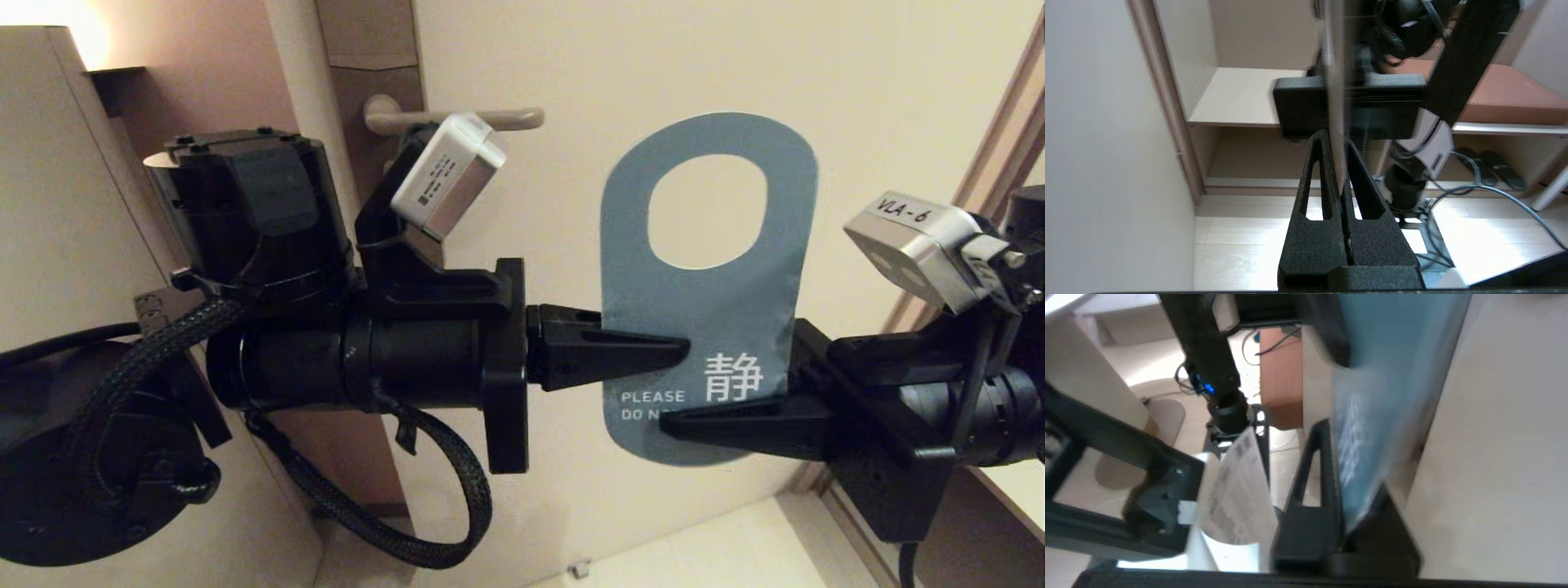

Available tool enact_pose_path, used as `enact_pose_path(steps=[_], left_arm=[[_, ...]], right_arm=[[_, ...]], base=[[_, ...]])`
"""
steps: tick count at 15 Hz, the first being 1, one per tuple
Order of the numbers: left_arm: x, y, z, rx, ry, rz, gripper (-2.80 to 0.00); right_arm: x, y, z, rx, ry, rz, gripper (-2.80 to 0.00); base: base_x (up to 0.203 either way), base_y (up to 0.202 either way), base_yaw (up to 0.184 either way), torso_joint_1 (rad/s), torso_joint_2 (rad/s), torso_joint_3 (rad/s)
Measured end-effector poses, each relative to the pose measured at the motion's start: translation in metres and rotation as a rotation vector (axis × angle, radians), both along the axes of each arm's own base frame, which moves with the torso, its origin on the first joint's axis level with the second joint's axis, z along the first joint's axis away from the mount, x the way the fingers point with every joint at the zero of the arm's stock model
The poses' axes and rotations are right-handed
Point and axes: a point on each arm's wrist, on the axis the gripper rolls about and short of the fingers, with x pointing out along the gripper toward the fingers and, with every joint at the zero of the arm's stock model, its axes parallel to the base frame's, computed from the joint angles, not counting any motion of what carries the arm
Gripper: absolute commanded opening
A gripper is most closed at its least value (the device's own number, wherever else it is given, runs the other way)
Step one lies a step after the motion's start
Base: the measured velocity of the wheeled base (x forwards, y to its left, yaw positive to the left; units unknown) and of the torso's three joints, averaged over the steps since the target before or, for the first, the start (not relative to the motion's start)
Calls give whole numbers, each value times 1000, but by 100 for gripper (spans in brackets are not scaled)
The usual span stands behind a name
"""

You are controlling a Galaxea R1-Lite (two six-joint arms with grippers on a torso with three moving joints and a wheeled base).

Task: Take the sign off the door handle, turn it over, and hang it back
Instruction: Hand it to the other hand

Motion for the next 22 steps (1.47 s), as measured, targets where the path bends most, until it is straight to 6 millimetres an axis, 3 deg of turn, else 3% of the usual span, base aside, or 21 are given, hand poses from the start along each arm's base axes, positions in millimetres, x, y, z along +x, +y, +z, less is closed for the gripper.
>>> enact_pose_path(steps=[7, 8, 17, 22], left_arm=[[-4, -5, -2, 3, 6, -20, -280], [-4, -6, -2, 4, 5, -21, 0], [-6, -4, -1, 2, 7, -20, 0], [-10, 13, -3, 7, 11, 47, 0]], right_arm=[[0, 0, 1, 1, -1, 1, -280], [0, 0, 0, 1, -1, 1, -280], [-1, -1, 0, -1, -1, -1, -280], [-2, -6, -4, -6, 8, -21, -280]], base=[[0, 0, 0, 0, 0, 0], [0, 0, 0, 0, 0, 0], [0, 0, 0, 0, 0, 0], [0, 0, 0, 0, 0, 0]])
